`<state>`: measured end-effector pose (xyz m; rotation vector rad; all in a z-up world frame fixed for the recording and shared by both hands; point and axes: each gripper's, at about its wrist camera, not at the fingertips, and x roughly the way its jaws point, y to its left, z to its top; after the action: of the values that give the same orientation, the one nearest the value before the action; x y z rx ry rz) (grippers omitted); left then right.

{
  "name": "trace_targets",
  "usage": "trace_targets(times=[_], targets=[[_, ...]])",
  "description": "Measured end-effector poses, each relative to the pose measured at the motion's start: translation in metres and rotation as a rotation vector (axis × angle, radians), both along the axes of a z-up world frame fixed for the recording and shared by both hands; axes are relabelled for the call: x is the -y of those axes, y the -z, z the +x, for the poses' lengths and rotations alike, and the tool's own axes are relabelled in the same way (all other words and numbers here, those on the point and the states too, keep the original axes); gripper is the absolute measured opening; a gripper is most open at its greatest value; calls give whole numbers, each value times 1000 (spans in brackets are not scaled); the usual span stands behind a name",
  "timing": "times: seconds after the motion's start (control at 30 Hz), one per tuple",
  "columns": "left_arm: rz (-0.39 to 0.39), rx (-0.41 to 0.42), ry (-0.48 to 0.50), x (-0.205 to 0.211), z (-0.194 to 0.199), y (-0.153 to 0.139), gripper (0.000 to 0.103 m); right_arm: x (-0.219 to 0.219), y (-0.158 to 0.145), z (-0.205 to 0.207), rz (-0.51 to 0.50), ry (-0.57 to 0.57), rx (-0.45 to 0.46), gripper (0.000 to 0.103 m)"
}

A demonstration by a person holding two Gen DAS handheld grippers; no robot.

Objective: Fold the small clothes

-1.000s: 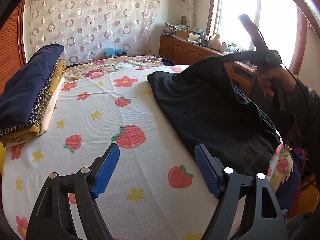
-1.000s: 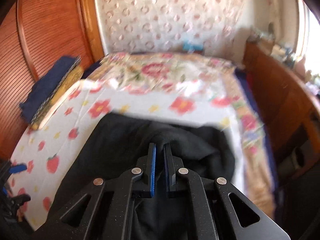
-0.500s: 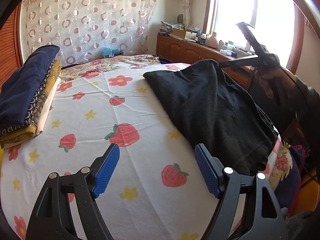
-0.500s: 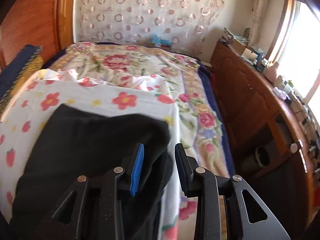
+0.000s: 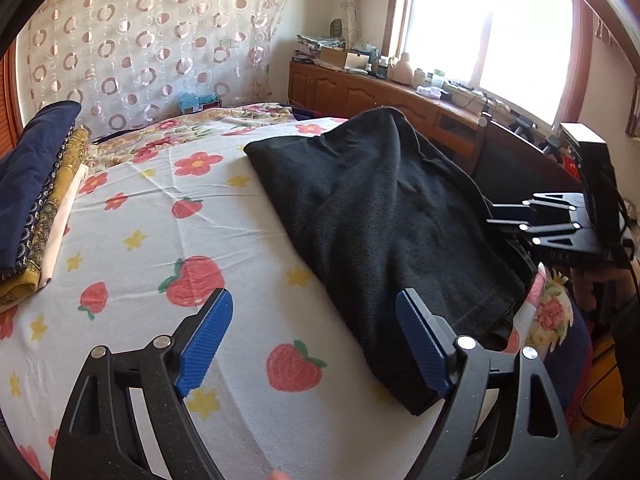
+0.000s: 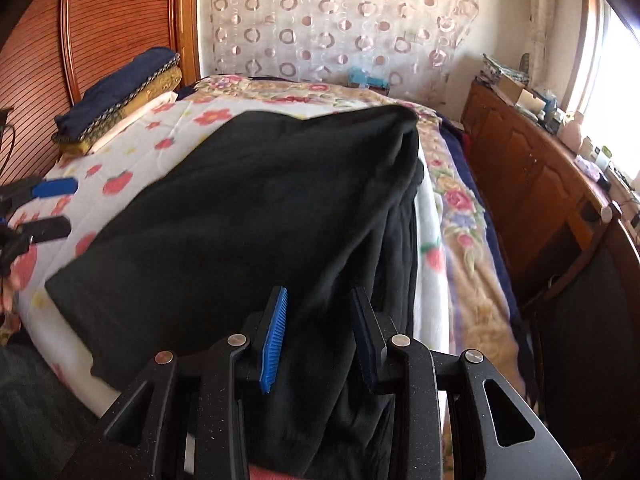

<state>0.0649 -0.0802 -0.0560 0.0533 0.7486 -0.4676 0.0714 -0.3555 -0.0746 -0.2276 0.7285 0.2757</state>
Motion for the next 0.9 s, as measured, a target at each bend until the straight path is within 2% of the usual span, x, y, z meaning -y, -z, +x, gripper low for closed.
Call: trace_targets(times=[0.13,0.17,0.2,0.23,0.43,0.57,0.7,0.9], targets=[[25,-18,18,9,2,4,84,9,2,-12,0,-8,-9,31],[29,-23,24,11,2,5,84,11,2,-14,3,-20,-10,25],[33,-26,28,12,2,5,84,12,1,-15,3,-33,-9,8],[39,-28,32,15,3,6,84,14,2,-18,3,-44,-8,3],[56,-36,44,21,1,7,84,54,-18,-35,54,21,33,2],[58,-53,49,22,1,10,84,75,-14,-38,58,69,18,2],[46,-81,61,18,1,14,84,66,-10,-28,38,111,25,2],[26,-111,71,15,-3,18,85,58,-4,-27,65,123,19,26]])
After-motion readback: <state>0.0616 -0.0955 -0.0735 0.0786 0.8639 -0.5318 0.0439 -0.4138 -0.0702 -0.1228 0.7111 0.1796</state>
